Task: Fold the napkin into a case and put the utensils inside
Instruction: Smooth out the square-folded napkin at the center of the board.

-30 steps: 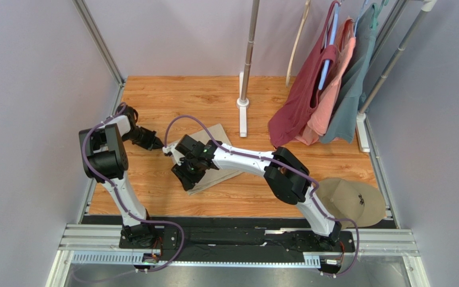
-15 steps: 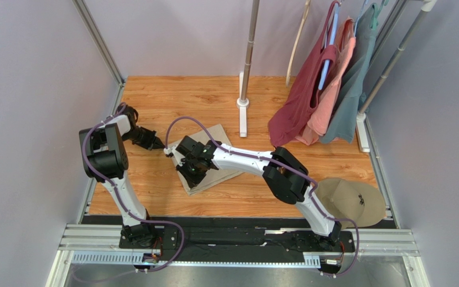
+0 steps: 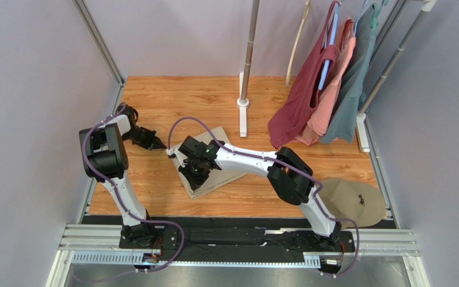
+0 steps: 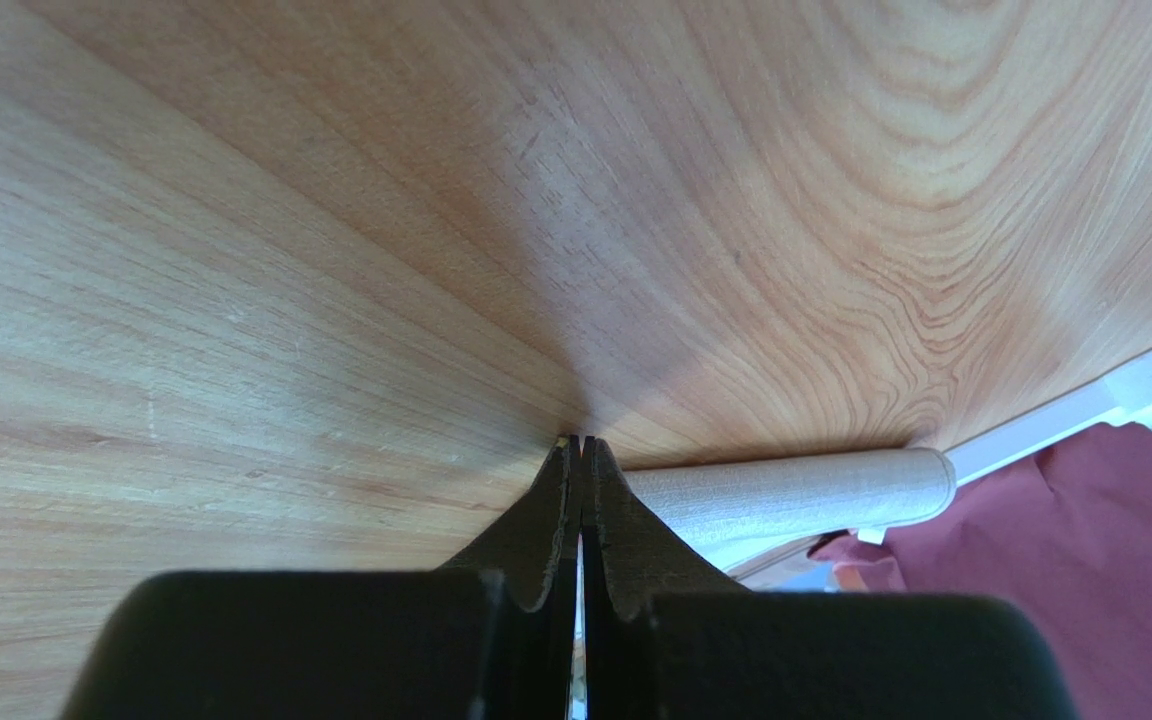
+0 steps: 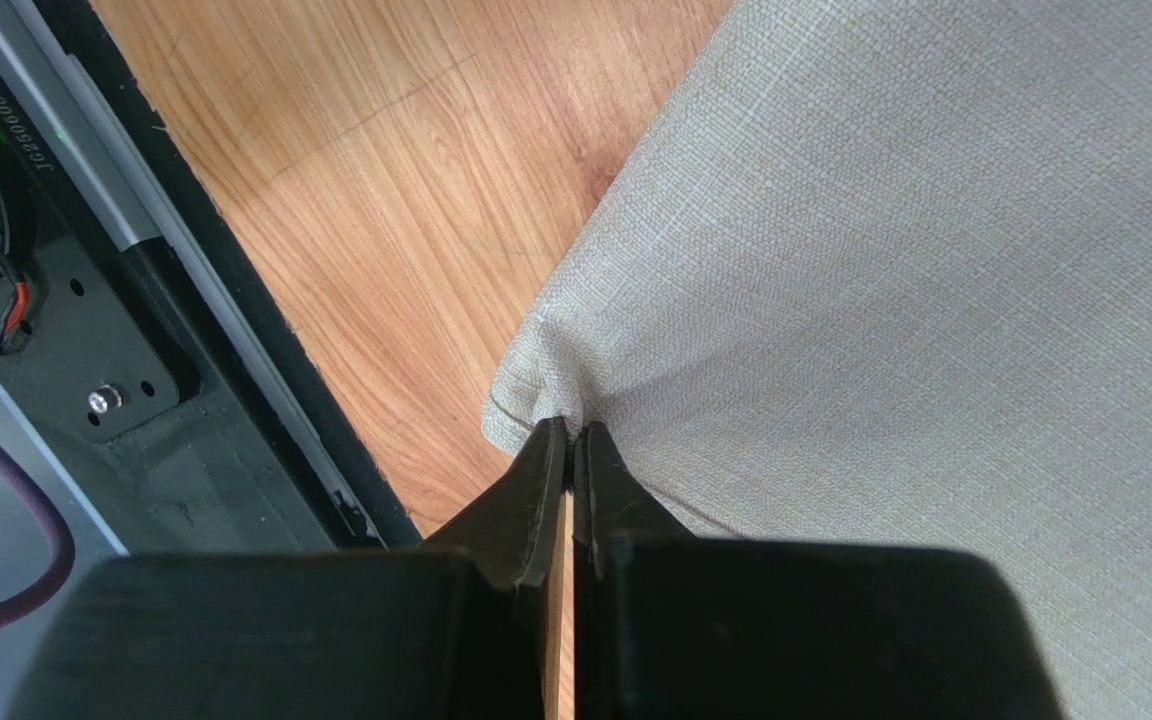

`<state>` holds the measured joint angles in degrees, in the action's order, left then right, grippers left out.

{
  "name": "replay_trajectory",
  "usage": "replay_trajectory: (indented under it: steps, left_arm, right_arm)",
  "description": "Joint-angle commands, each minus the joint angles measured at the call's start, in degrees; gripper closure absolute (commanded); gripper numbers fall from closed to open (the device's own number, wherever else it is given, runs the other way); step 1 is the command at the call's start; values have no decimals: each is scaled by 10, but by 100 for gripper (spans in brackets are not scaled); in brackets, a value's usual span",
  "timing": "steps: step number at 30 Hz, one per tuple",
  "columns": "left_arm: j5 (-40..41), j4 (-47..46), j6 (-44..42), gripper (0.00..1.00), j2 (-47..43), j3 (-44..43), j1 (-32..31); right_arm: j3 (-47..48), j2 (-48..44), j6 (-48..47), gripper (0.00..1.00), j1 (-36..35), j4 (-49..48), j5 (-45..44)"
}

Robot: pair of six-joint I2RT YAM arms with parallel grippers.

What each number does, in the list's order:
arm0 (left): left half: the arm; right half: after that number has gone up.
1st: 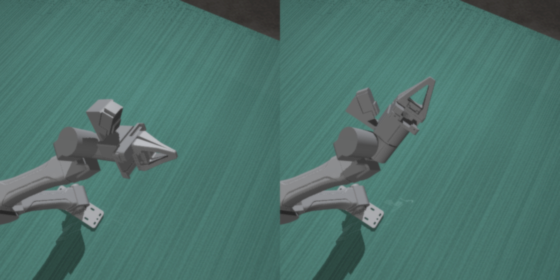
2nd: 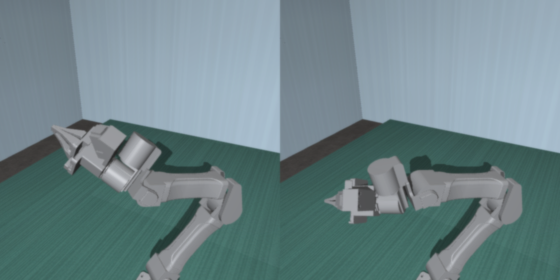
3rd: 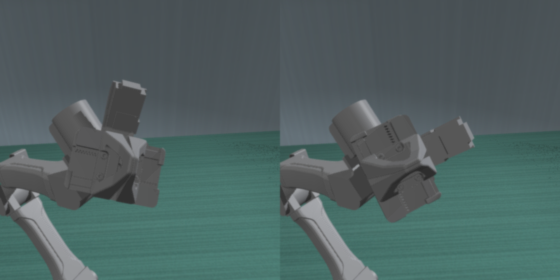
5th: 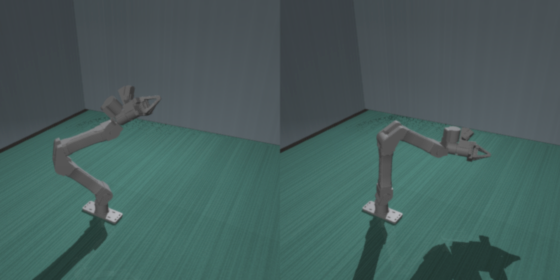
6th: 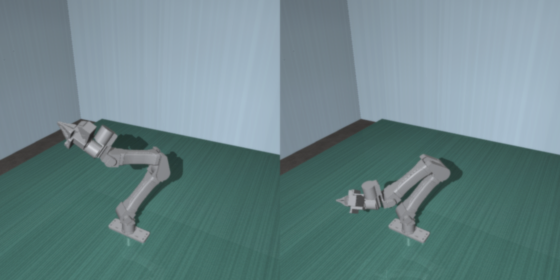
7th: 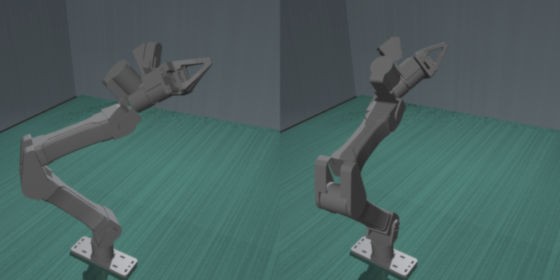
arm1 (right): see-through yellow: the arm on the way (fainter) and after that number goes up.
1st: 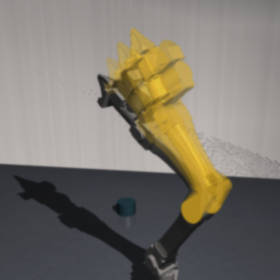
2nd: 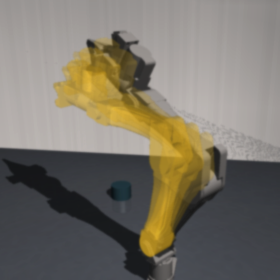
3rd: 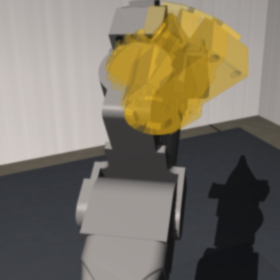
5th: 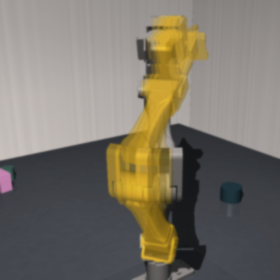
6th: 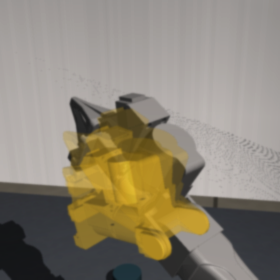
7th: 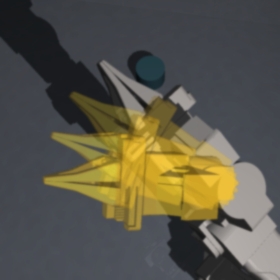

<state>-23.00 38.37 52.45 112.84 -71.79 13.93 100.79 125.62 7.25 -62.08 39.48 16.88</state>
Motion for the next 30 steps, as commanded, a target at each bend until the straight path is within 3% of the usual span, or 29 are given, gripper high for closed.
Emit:
replay_trajectory:
  steps: [1,8,11,13,15,18,20,26,30]
  left_arm:
    - [-3,-2,-5,100,17,-13,-5]
    - [34,-6,-71,100,-56,1,-4]
    - [16,-31,-103,100,-121,22,-9]
    - [-16,-32,-115,100,-133,31,-16]
    - [-45,-35,-128,99,-137,38,-22]
    - [-99,-48,-139,99,-141,66,-42]
    - [-116,-51,-143,100,-146,88,-54]
    - [-99,-66,-147,100,-155,126,-71]
    - [-79,-60,-153,100,-155,127,-71]
  right_arm:
    - [7,-43,9,100,2,-5,2]
    - [13,-35,21,100,11,2,49]
    - [10,-33,30,90,11,4,90]
    - [-3,-30,46,79,14,-11,144]
    - [-50,-25,93,68,26,-66,214]
    - [-138,-33,165,60,49,-184,296]
    - [-169,-58,183,54,61,-233,299]
    - [-194,-102,203,55,96,-259,322]
    - [-199,-108,241,69,100,-302,329]
